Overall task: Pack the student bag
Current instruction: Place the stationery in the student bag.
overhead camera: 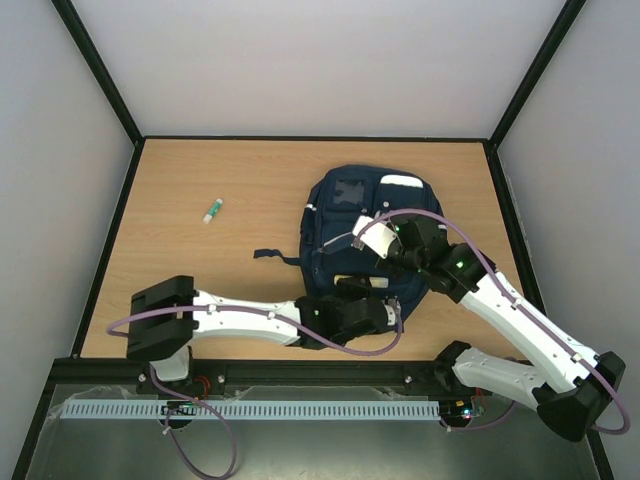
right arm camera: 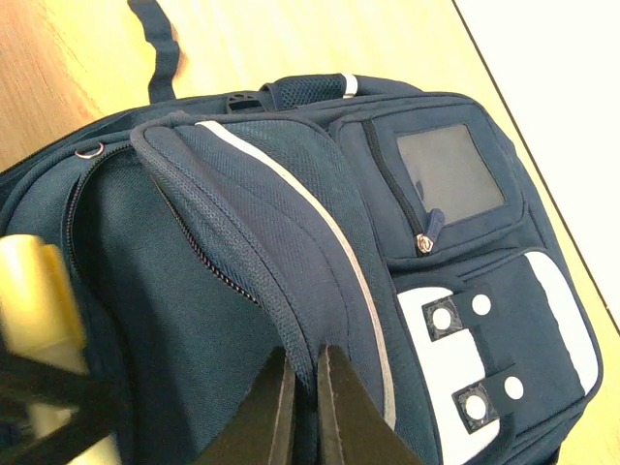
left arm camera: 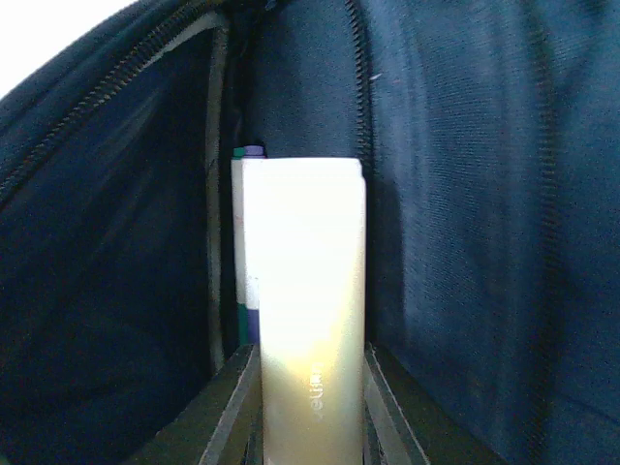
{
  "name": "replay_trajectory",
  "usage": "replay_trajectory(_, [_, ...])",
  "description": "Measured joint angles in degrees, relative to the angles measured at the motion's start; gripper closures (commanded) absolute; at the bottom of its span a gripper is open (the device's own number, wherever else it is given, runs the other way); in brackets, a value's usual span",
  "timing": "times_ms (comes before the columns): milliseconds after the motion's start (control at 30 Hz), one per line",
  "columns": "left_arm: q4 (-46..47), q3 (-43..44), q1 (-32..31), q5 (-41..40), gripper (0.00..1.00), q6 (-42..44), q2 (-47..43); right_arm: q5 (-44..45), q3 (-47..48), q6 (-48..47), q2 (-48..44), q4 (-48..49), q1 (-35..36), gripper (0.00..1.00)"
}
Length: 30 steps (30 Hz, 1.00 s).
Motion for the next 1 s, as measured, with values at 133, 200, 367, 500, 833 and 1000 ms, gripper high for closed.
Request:
replay_trajectory(133, [6.2,0.0,2.9,-1.2,0.98,5.7,3.3,-0.9,0.6,0.5,0.1,-0.7,-0.1,0.99])
replay_trajectory(200, [9.6,0.2,4.6,-2.0,0.98,8.8,5.3,-1.5,0.9,0.7,0.1,-1.1,-0.2,0.99])
replay_trajectory(367, [19.3,0.3,8.3,-3.2,0.98,15.9,10.7,-2.4,1.3,1.2,0.1,-1.7,-0.4,0.99])
replay_trajectory(500, [25.7,0.3,9.0,-3.8,0.72,19.8,13.3,-2.9,1.4,1.6,0.1,-1.9,-0.7,0.99])
replay_trajectory(833, [31.5,0.3,8.7,-5.4,0.45,20.5,13.7,-3.3,1.4,1.6,0.1,-1.9,-1.1,0.99])
replay_trajectory(1000, [29.0,-1.8,7.2,-7.1,0.40,16.6,10.7,-3.3,1.4,1.6,0.1,-1.6,-1.4,0.99])
